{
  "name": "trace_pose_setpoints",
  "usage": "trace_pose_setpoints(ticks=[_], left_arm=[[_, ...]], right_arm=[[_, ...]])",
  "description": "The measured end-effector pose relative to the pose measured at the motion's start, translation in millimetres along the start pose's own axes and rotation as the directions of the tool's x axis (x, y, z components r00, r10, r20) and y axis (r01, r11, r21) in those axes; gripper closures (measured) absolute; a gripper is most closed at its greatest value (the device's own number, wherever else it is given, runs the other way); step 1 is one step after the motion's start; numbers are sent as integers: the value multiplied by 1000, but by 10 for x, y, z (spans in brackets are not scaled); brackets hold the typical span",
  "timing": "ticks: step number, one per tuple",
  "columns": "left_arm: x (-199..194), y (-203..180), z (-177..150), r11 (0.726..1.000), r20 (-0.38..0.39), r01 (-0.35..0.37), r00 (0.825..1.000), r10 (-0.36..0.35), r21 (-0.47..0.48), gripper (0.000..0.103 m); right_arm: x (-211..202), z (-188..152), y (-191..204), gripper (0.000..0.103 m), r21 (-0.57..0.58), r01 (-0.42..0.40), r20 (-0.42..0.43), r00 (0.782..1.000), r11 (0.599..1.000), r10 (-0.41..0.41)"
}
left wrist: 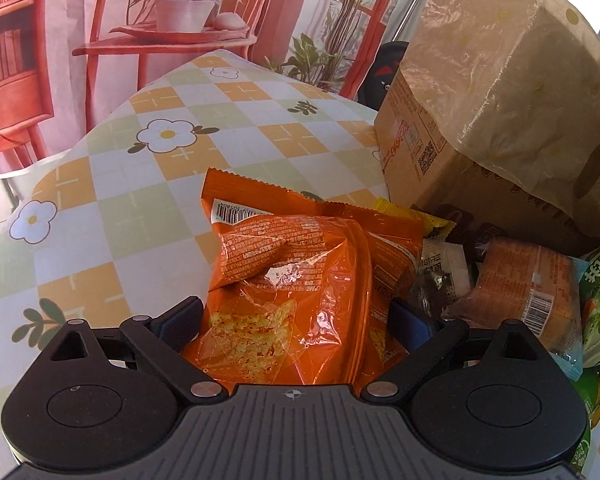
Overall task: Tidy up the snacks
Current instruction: 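Grasp the orange chip bag with left tool while right tool grasps green cracker bag, then lift both bags and drop them into the cardboard box, opening both tools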
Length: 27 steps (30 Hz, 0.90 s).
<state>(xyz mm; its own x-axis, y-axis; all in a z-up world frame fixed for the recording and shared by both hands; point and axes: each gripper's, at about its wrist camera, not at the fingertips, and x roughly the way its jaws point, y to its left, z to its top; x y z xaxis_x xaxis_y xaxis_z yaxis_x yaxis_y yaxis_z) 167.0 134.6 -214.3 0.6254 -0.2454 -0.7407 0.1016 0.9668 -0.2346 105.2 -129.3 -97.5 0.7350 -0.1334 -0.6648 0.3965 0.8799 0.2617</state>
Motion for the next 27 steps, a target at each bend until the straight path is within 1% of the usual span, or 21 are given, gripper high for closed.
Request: trace_pose_setpoints(ticks=[2,3,4,5,6,7,8,10,12,15,18,21,24,27], left_arm=[[4,-28,-25,1000,5,-8,1000,8,11,4],[-6,-27,-35,1000,11,-3,1000,3,9,8],[-20,-23,-44,1000,15,6,1000,-6,4,17],[-64,-28,-45,1000,24,18,1000,-18,-2,20],[-99,-41,-46,1000,31,13,999,-13,1,26],[-135,-63,-48,1000,38,4,999,-4,10,29],[-184,-101,-52,999,51,-20,999,18,28,31],[-281,-151,-53,998,77,-45,996,42,44,32],[-415,-184,-47,998,113,-53,992,48,37,32],[-640,-254,10,996,172,-87,982,79,38,32],[-826,-333,49,995,217,-86,973,74,44,32],[-981,-423,79,995,246,-86,967,72,47,32],[-1127,-523,114,996,266,-78,962,63,49,32],[-1293,-641,159,996,302,-66,952,46,58,32]], right_arm=[[-3,-6,0,21,0,-2,2,1000,1000,2],[-5,-6,-1,21,1,-2,2,1000,1000,2],[-13,-6,2,22,1,-2,3,1000,1000,2],[-22,-5,3,22,1,-4,4,1000,1000,4],[-33,-7,3,22,0,-4,5,1000,1000,4],[-48,-11,2,22,-1,-6,8,1000,1000,6],[-62,-14,-2,23,0,-8,11,1000,1000,8],[-93,-19,-10,24,3,-12,15,1000,1000,12],[-139,-25,-14,24,-1,-15,21,1000,1000,15],[-220,-40,-16,24,-16,-20,37,999,1000,20],[-319,-56,-4,24,-32,-24,58,998,999,25],[-432,-69,1,24,-49,-35,80,996,998,39],[-580,-67,5,24,-62,-48,114,992,997,55],[-760,-28,7,24,-74,-66,160,984,995,77]])
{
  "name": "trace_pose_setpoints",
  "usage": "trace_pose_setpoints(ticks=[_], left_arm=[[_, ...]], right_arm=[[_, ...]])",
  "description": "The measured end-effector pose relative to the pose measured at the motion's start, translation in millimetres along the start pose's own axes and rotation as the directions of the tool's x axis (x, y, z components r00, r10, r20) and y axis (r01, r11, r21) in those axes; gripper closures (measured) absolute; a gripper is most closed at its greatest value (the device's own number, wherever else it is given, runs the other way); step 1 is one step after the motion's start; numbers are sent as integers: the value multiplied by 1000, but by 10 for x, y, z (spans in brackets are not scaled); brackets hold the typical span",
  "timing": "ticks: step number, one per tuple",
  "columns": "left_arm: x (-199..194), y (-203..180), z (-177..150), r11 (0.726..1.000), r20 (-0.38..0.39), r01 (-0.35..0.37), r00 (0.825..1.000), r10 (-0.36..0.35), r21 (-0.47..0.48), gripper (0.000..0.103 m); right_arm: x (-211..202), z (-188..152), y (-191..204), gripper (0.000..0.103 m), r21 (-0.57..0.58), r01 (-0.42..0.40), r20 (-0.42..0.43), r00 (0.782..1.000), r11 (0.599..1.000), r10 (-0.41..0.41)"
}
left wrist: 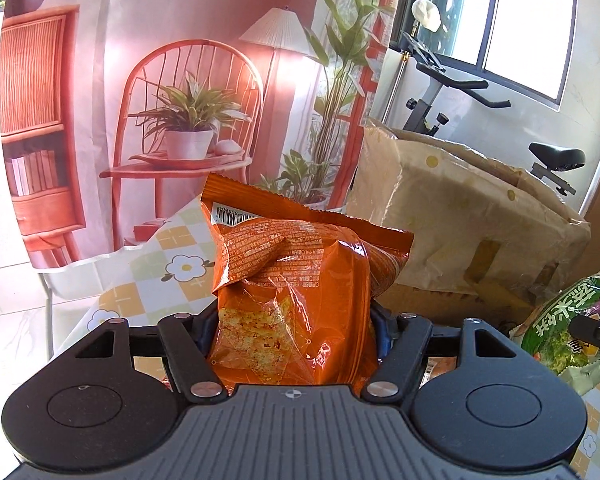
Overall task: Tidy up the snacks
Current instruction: 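Lift both bags and drop them into the cardboard box, opening both tools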
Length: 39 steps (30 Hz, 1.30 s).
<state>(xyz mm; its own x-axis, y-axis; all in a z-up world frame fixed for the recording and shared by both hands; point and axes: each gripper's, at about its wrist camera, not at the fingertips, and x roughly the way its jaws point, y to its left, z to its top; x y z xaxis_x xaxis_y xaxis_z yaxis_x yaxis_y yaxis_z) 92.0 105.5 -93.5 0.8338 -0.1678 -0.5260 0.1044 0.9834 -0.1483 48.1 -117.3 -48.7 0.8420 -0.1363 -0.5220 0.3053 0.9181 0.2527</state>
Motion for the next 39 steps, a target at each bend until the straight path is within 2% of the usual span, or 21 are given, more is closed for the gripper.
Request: trace_pose_setpoints(ticks=[8,12,20,23,27,32,35,39], left_arm=[[-357,-388,315,998,113,24,993,-31,61,32],[-461,-589,465,996,143,33,989,-45,83,32],[-427,-929,775,989,170,52,983,-75,140,31],[-325,-1013,911,987,174,56,981,-82,149,31],[-112,-1130,1130,983,178,58,980,-89,175,31],[213,-1274,1419,977,165,52,982,-88,206,31],[457,-1362,1543,972,145,45,986,-80,232,31],[799,-1469,1642,959,101,37,993,-68,279,31]], right_arm=[[-454,328,-57,24,-1,-27,127,992,1000,27],[-598,534,-98,24,-16,-37,172,984,999,39],[-541,1097,-58,24,-159,-28,223,973,987,64],[-396,1298,-55,24,-217,-27,223,972,976,77],[-105,1512,-70,24,-294,14,238,970,956,58],[361,1746,-100,24,-369,-2,209,974,930,84],[700,1792,-66,24,-447,-9,166,982,895,93],[1150,1790,-88,24,-477,-41,69,994,878,84]])
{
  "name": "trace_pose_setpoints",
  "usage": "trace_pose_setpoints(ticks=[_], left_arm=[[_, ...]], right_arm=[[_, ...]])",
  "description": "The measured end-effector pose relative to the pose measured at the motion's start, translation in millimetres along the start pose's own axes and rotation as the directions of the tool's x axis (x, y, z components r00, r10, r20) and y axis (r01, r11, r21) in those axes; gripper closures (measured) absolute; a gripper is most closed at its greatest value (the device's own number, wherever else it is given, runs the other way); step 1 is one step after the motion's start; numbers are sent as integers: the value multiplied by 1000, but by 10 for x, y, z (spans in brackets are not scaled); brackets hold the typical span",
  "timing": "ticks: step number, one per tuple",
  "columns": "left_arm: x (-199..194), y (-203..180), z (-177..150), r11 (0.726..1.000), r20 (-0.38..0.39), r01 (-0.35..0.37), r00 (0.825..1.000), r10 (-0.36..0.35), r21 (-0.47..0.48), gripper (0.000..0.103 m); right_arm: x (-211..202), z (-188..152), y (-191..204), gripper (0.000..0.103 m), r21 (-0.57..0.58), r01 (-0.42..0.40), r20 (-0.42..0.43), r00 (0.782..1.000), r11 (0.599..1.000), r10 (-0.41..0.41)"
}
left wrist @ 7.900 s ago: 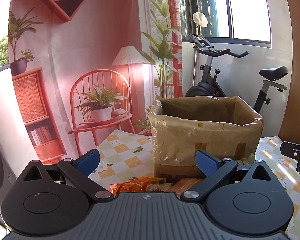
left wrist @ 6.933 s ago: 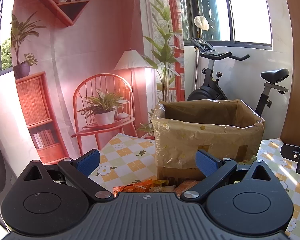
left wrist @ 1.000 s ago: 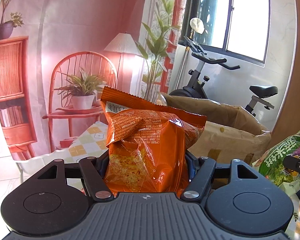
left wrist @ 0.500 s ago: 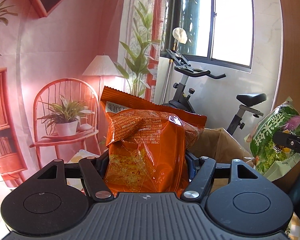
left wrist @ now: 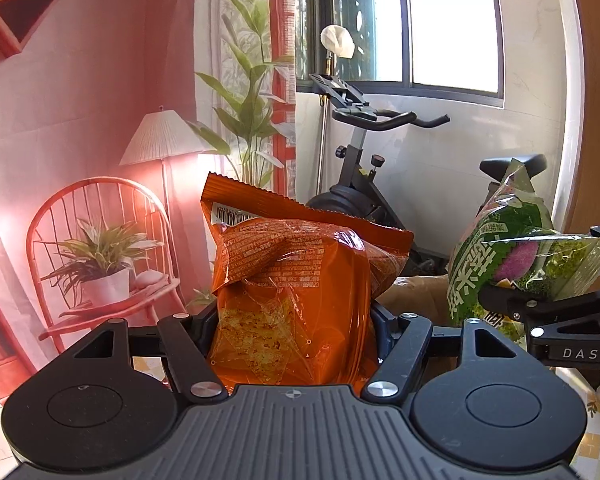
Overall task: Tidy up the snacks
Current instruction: 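Lift both bags and drop them into the cardboard box, opening both tools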
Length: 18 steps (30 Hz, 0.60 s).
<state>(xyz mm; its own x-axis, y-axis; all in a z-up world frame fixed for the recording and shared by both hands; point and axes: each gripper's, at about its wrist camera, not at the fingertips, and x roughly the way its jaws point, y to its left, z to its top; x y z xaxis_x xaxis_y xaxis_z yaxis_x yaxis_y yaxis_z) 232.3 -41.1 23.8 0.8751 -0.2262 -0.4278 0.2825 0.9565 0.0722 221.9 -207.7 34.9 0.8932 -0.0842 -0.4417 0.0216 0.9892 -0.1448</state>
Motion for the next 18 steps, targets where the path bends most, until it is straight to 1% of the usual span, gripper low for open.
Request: trace_pose_setpoints(ticks=[3,6,9,10,11,12,13,15,18], left_arm=[[278,-40,7,1000,-46,-5,999,7,29,31],[493,-58,-42,999,-102,3,995,2,47,30],[702,-45,-99,998,-156,30,988,-21,58,29],[758,-23,-127,998,-173,41,984,-31,56,27],[786,-17,-139,997,-183,44,983,-33,56,25],[803,3,-168,997,-195,47,980,-36,54,20],[826,21,-178,997,-200,53,979,-42,48,18],[818,62,-183,998,-198,60,979,-52,33,18],[733,129,-181,998,-188,68,980,-66,3,18]], right_arm=[[285,-84,-8,24,-18,-42,-82,996,999,40],[504,-185,6,24,-34,-106,-163,982,994,99],[670,-247,-6,23,-6,-129,-237,964,992,124],[704,-257,-22,22,4,-129,-250,960,992,126],[739,-266,-53,20,15,-126,-260,957,992,126],[737,-273,-67,17,21,-126,-261,957,992,127],[734,-265,-88,12,26,-122,-259,958,992,124],[710,-247,-133,10,40,-120,-249,960,992,126],[539,-242,-181,10,79,-128,-213,967,989,142]])
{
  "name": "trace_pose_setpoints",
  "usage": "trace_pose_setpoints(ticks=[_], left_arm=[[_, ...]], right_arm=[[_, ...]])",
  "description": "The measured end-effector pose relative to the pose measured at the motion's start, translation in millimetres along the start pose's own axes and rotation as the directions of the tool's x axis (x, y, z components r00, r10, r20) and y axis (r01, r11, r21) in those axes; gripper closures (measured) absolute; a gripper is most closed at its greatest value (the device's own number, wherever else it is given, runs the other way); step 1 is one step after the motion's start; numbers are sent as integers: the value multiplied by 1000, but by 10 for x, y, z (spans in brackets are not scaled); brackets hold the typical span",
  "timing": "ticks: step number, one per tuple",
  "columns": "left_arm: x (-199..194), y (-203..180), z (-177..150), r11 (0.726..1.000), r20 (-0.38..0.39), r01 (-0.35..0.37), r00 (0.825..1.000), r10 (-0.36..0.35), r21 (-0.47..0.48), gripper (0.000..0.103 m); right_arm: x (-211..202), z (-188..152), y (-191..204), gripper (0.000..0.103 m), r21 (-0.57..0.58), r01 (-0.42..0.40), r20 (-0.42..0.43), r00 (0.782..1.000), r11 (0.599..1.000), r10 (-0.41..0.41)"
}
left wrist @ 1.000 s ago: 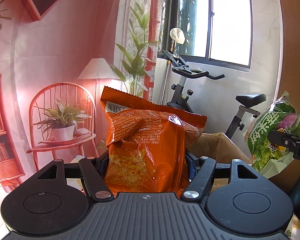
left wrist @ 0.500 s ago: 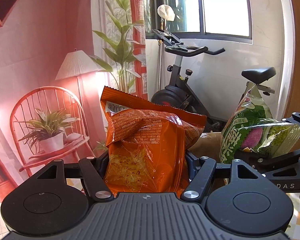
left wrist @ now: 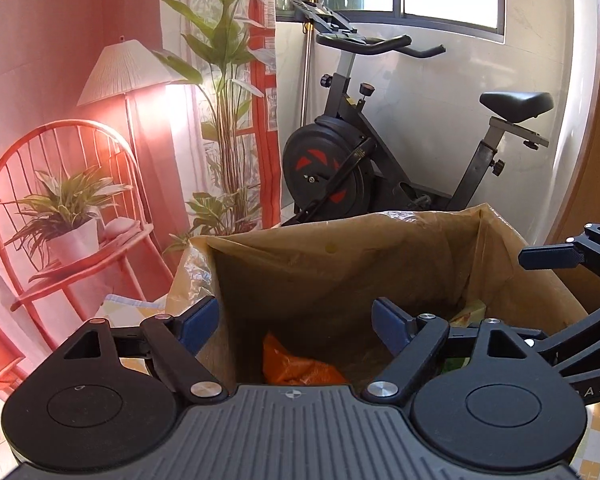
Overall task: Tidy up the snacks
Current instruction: 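Lift both bags and drop them into the cardboard box, opening both tools, then grasp the blue-dotted wipe pack with left tool while right tool grasps yellow bag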
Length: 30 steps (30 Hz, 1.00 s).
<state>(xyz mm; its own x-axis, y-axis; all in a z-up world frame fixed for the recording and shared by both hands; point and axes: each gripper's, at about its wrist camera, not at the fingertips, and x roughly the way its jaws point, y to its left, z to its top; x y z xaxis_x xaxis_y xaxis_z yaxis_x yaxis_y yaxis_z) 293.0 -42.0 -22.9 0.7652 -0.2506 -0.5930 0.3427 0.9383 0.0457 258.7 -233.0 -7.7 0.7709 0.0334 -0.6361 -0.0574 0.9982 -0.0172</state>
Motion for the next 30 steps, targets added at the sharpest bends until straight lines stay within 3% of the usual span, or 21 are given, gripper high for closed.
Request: trace_pose_setpoints(ticks=[4,9,14,21,26,30], left_arm=[[-244,58,-51,1000,39,10,999,-8,-28,18],[-694,269,-257,995,82,16,997,-8,-94,18],[-1068,565,-639,984,94,-31,994,48,-173,18],[-1280,841,-1288,957,27,-99,994,110,-273,18],[-1270,871,-1702,948,-29,-138,990,135,-287,19],[-1201,831,-1952,939,-74,-117,992,98,-323,19]], right_arm=[[-309,-111,5,10,54,-29,69,997,998,25],[-811,-377,55,10,101,-111,211,973,989,88],[-1020,-715,164,11,105,-96,236,969,990,69],[-974,-1315,306,16,170,-61,156,987,984,34],[-857,-1679,480,17,83,-49,55,998,995,45],[-821,-1863,570,17,-11,-47,-10,999,999,47]])
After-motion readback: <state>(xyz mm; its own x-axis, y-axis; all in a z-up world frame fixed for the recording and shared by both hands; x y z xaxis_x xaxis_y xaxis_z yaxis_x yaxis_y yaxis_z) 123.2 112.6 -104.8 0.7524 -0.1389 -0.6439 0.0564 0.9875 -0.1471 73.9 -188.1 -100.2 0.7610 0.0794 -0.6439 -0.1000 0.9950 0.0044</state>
